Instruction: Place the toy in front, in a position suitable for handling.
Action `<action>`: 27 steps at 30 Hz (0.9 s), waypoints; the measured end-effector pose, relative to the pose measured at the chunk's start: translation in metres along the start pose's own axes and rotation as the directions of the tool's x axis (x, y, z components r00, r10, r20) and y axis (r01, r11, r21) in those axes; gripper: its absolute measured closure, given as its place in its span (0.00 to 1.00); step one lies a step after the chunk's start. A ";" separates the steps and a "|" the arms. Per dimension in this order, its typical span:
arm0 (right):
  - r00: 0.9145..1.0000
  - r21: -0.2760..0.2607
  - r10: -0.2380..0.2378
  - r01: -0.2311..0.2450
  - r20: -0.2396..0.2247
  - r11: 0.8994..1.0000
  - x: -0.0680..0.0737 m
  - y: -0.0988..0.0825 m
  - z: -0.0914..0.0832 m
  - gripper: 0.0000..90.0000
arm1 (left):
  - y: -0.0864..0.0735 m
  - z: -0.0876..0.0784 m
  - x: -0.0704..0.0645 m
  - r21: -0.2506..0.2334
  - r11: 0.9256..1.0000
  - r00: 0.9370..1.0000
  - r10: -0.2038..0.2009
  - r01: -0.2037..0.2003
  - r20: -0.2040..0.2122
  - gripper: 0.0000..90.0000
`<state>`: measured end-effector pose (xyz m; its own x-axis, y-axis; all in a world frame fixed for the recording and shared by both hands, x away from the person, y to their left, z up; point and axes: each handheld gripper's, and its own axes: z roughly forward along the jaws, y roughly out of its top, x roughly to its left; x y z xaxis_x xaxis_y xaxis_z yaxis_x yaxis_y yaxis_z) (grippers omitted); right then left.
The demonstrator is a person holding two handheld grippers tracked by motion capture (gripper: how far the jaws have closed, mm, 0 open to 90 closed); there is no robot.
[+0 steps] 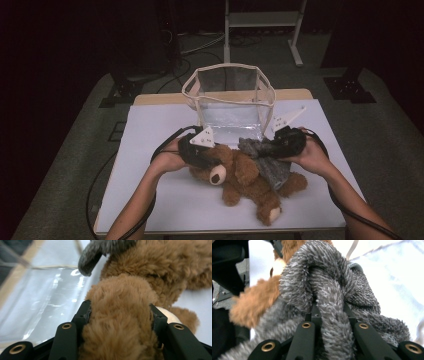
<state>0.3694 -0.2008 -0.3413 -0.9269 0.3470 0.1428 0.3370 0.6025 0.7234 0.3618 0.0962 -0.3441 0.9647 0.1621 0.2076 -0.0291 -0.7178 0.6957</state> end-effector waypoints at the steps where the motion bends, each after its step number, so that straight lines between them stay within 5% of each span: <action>1: 1.000 0.005 -0.007 0.007 0.009 1.000 -0.003 0.006 0.003 0.86 | -0.002 -0.003 0.001 -0.006 1.000 1.000 -0.004 0.004 -0.014 0.55; 3: 1.000 0.006 -0.005 0.005 0.004 1.000 -0.006 0.012 0.011 0.86 | -0.011 -0.007 0.000 -0.017 1.000 1.000 -0.020 0.020 -0.014 0.54; 7: 0.998 0.062 -0.029 0.032 -0.053 0.998 0.004 0.005 0.040 0.86 | -0.035 -0.007 -0.014 -0.005 0.998 0.997 -0.059 0.059 0.053 0.38; 10: 0.997 0.054 -0.047 0.050 -0.064 0.997 0.017 -0.002 0.047 0.87 | -0.039 -0.015 -0.014 -0.070 0.991 0.991 -0.103 0.110 0.086 0.21; 12: 0.996 0.052 -0.072 0.074 -0.050 0.996 0.026 -0.004 0.045 0.87 | -0.038 -0.016 -0.012 -0.069 0.991 0.990 -0.113 0.119 0.089 0.21; 14: 0.996 0.058 -0.083 0.085 -0.032 0.995 0.032 -0.004 0.043 0.87 | -0.040 -0.010 -0.015 -0.035 0.994 0.988 -0.103 0.108 0.113 0.33; 20: 0.995 0.032 -0.101 0.101 0.000 0.994 0.030 0.012 0.024 0.86 | -0.049 -0.007 -0.027 -0.065 0.992 0.990 -0.099 0.105 0.099 0.46; 22: 0.995 0.014 -0.097 0.097 0.001 0.995 0.027 0.021 0.024 0.86 | -0.049 -0.008 -0.029 -0.059 0.994 0.991 -0.087 0.093 0.099 0.46; 24: 0.994 0.050 -0.113 0.113 -0.016 0.992 0.029 0.022 0.035 0.86 | -0.048 -0.012 -0.031 -0.051 0.995 0.992 -0.075 0.080 0.097 0.45; 27: 0.994 0.084 -0.104 0.107 -0.042 0.991 0.032 0.010 0.055 0.87 | -0.044 -0.015 -0.028 -0.059 0.993 0.989 -0.098 0.105 0.111 0.29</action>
<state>0.3519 -0.1436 -0.3668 -0.9630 0.2521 0.0950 0.2484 0.6942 0.6756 0.3322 0.1337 -0.3704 0.9860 0.1553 0.0608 0.0569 -0.6558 0.7528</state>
